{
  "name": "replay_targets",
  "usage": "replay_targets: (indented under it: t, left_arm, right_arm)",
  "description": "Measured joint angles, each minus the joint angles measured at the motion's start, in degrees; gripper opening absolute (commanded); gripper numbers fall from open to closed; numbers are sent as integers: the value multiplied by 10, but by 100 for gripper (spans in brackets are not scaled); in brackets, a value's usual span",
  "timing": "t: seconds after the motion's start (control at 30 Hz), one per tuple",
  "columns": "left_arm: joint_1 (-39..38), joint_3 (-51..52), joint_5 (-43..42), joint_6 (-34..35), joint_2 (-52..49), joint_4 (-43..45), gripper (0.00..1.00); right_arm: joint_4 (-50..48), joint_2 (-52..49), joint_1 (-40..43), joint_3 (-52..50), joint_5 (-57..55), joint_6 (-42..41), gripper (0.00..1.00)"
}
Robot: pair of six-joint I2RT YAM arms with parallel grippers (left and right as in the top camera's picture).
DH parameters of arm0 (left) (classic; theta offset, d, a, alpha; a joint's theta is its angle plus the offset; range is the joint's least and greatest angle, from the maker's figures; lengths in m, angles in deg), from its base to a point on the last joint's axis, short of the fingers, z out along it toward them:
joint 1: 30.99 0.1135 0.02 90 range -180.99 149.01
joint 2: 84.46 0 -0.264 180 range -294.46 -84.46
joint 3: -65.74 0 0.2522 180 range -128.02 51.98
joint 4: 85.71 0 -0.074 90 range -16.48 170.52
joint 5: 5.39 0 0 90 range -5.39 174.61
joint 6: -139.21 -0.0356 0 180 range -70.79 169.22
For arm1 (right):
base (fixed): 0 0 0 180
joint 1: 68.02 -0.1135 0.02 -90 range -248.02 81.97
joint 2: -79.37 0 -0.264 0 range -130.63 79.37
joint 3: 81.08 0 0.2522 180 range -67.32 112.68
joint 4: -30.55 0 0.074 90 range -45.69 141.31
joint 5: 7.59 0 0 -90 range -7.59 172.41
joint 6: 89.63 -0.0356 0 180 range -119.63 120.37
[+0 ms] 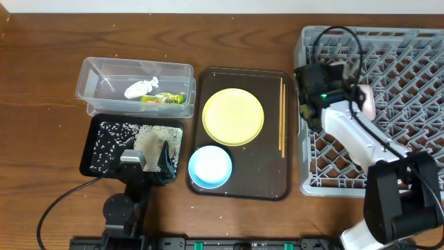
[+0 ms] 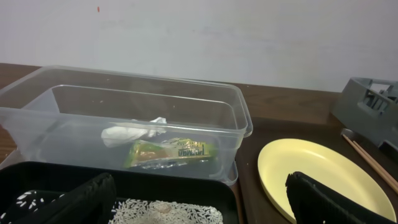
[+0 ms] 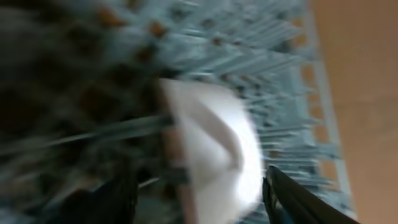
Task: Sort waste into correct bins and load items into the dishwasher rack
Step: 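Carry the pink bowl into the grey rack with the right gripper, then reach the right gripper to the blue bowl and grasp it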
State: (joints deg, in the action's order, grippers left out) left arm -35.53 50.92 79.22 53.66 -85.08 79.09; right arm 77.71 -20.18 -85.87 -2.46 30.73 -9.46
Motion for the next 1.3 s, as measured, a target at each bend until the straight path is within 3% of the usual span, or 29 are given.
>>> replay_targets:
  t: [0.4, 0.6, 0.7, 0.83, 0.9, 1.0, 1.07, 1.3]
  left_arm:
    - [0, 0, 0, 0, 0, 0, 90]
    - [0, 0, 0, 0, 0, 0, 90]
    - [0, 0, 0, 0, 0, 0, 90]
    - [0, 0, 0, 0, 0, 0, 90]
    - [0, 0, 0, 0, 0, 0, 90]
    - [0, 0, 0, 0, 0, 0, 90]
    - [0, 0, 0, 0, 0, 0, 90]
    - [0, 0, 0, 0, 0, 0, 90]
  right_arm:
    - [7, 85, -155, 26, 408, -30, 62]
    - [15, 3, -201, 26, 456, -98, 61]
    - [8, -50, -197, 26, 439, -118, 53]
    - [0, -105, -172, 27, 443, -136, 29]
    - [-1, -105, -157, 30, 458, -141, 25]
    - [3, -106, -138, 30, 480, -145, 54]
    - [4, -106, -130, 30, 487, -148, 61]
    - [7, -72, -111, 30, 510, -137, 61]
